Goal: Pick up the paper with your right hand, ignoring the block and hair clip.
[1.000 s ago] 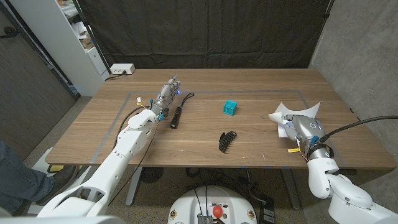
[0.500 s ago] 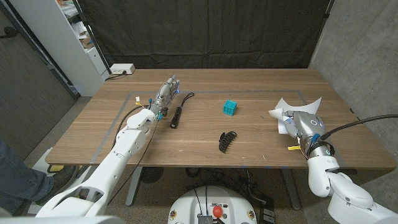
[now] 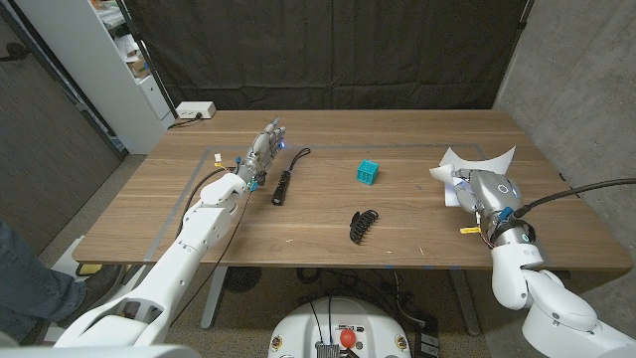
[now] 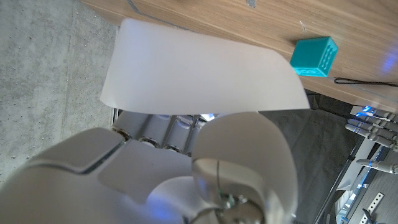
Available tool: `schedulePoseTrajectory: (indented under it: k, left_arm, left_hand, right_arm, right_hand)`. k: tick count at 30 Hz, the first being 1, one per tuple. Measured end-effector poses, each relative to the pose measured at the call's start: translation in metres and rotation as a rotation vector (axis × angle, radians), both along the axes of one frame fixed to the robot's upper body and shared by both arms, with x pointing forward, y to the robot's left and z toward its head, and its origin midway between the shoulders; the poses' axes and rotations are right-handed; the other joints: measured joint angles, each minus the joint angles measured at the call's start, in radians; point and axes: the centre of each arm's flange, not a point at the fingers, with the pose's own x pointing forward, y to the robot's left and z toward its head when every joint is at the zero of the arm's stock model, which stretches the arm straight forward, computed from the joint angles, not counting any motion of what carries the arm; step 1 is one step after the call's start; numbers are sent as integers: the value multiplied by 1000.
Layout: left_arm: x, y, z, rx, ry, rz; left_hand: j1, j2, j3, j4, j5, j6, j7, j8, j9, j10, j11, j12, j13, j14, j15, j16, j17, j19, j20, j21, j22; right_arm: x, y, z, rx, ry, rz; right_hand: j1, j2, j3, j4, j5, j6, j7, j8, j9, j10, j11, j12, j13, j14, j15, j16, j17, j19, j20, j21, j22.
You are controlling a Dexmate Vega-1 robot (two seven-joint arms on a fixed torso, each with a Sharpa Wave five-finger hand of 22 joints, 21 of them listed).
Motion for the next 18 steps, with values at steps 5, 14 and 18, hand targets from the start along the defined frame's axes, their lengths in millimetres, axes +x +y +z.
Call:
schedulePoseTrajectory:
  k: [5, 14, 18]
  left_arm:
    - [0, 1, 1, 1, -2, 0]
    - [-1, 1, 2, 3, -7, -5]
    - [-1, 2, 5, 3, -13, -4]
  left_hand:
    - [0, 0, -2, -2, 0, 0, 0, 0, 0, 0, 0, 0, 0, 0, 0, 0, 0, 0, 0, 0, 0]
    - [0, 0, -4, -4, 0, 0, 0, 0, 0, 0, 0, 0, 0, 0, 0, 0, 0, -4, 4, 0, 0]
    - [0, 0, -4, -4, 0, 0, 0, 0, 0, 0, 0, 0, 0, 0, 0, 0, 0, -4, 4, 0, 0]
  right_arm:
    - [-2, 0, 4, 9, -15, -1]
    - [-6, -1, 11, 22, -36, -2]
    - [-10, 1, 17, -1, -64, -2]
  right_hand:
    - [8, -8, 3, 3, -1, 0, 0, 1, 0, 0, 0, 0, 0, 0, 0, 0, 0, 0, 0, 8, 0]
    - [9, -9, 1, 7, -2, 0, 0, 0, 0, 0, 0, 0, 0, 0, 0, -4, 5, 0, 0, 14, 0]
    - [9, -9, 1, 7, -2, 0, 0, 2, 0, 0, 0, 0, 0, 0, 0, -8, 8, 0, 0, 18, 0]
